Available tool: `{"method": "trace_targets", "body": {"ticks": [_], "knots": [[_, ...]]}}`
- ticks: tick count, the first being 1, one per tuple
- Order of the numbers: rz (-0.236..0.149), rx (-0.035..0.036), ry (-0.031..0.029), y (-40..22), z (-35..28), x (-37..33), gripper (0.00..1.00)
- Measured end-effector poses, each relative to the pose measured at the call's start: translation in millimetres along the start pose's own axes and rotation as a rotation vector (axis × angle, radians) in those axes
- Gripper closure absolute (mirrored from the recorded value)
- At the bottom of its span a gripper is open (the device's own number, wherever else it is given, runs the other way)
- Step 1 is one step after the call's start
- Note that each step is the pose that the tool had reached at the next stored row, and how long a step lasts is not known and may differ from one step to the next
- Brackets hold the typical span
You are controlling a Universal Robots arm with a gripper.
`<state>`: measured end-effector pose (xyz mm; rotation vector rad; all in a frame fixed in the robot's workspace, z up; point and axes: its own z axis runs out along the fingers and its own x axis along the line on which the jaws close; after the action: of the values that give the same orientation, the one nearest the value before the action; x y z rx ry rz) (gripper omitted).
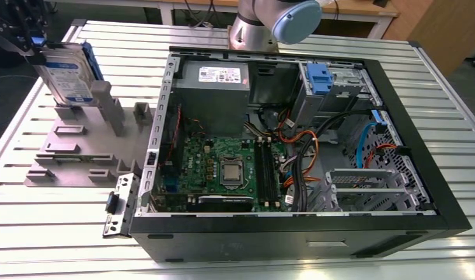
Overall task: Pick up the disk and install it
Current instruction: 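Pick up the disk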
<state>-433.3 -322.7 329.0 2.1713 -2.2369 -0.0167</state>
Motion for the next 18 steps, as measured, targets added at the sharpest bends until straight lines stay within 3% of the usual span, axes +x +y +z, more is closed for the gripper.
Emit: {"method": "trace_targets", "body": {"ticks": [18], "knots": [[0.0, -0.0001, 0.0001, 0.1, -3.8, 0.0, 0.64]]}}
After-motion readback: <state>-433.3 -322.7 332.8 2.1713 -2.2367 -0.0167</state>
